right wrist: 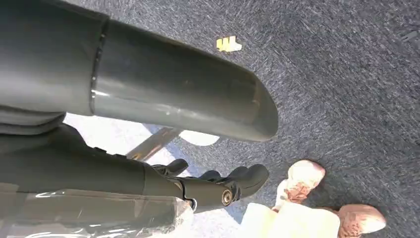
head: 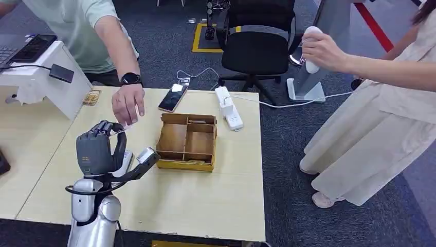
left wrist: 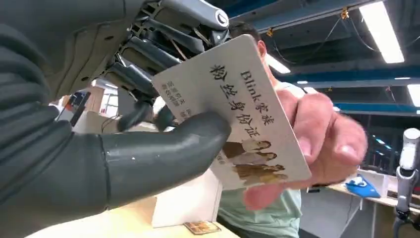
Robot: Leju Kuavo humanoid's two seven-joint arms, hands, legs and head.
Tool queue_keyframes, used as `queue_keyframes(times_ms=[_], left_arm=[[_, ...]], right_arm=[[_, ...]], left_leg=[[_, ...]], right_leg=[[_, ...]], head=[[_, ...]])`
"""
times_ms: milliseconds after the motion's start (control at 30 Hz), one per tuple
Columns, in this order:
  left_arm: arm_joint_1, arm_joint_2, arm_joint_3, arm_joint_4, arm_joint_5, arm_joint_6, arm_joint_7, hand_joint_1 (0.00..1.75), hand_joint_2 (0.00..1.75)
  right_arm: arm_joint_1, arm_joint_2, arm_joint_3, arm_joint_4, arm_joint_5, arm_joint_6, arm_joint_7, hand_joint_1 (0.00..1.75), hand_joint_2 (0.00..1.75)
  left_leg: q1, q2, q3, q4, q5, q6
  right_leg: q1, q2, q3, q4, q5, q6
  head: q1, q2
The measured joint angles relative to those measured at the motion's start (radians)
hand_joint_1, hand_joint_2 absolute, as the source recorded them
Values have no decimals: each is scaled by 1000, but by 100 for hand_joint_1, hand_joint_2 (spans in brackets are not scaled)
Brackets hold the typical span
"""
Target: Pass the card to the sensor for recognition and then transmit it.
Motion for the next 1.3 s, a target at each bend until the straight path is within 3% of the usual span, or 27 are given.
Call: queue_keyframes(times_ms=[600,1067,1300], left_arm=[[5,3,7,5,53,-54,-1,175,175],[51,5,56,53,183,-208,-1,175,175],[72,10,74,84,203,-229,2,175,175]], right_arm=[[0,0,0,0,0,-1,0,0,0],[12,-1,-1,4,0,-24,-16,0,0],[13,-3,-2,8,0,-29,-17,0,0]], left_leg=[[0,0,0,0,0,0],[0,0,0,0,0,0],[0,0,0,0,0,0]], right_leg=[[0,0,0,0,0,0],[0,0,0,0,0,0],[0,0,0,0,0,0]], head=[[0,0],[0,0],[0,0]])
